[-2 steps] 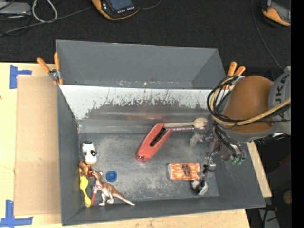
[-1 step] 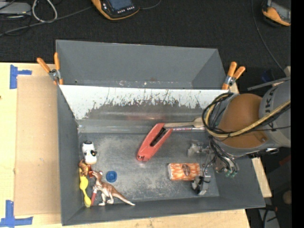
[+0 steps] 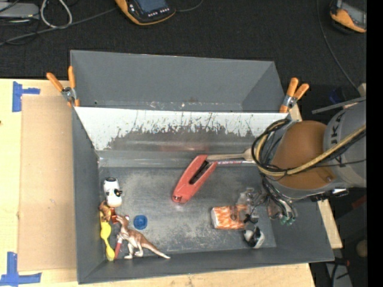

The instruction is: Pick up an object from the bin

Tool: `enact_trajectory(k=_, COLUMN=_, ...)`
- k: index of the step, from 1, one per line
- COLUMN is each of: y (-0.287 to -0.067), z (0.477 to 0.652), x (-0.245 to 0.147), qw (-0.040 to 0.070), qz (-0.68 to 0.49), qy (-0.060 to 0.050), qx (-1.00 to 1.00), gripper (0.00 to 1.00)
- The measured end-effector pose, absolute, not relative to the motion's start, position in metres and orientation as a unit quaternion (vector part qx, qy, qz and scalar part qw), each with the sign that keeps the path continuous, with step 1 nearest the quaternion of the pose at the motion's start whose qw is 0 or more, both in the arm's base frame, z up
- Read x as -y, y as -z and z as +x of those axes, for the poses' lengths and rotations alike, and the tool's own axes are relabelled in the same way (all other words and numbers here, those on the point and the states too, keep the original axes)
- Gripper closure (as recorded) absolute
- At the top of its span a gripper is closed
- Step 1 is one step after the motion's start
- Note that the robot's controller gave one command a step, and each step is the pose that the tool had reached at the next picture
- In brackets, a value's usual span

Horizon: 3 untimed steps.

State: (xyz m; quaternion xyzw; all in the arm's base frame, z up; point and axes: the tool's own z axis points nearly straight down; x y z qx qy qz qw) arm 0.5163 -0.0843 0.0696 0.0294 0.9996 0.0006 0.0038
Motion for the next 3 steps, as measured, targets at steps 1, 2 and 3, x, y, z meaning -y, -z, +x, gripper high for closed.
enact_trajectory(k=1, y=-0.07, z=0.516, x=0.084, qw=0.004, qz=0.029, qy=0.0, qx=-1.0, gripper=1.0)
enact_trajectory(k=2, y=-0.137, z=0.515, x=0.084, qw=0.001, qz=0.027, qy=-0.001, qx=-1.0, gripper=1.0)
enact_trajectory(k=3, y=-0.213, z=0.515, x=0.085, qw=0.0, qz=0.033, qy=-0.001, qx=-0.999, gripper=1.0)
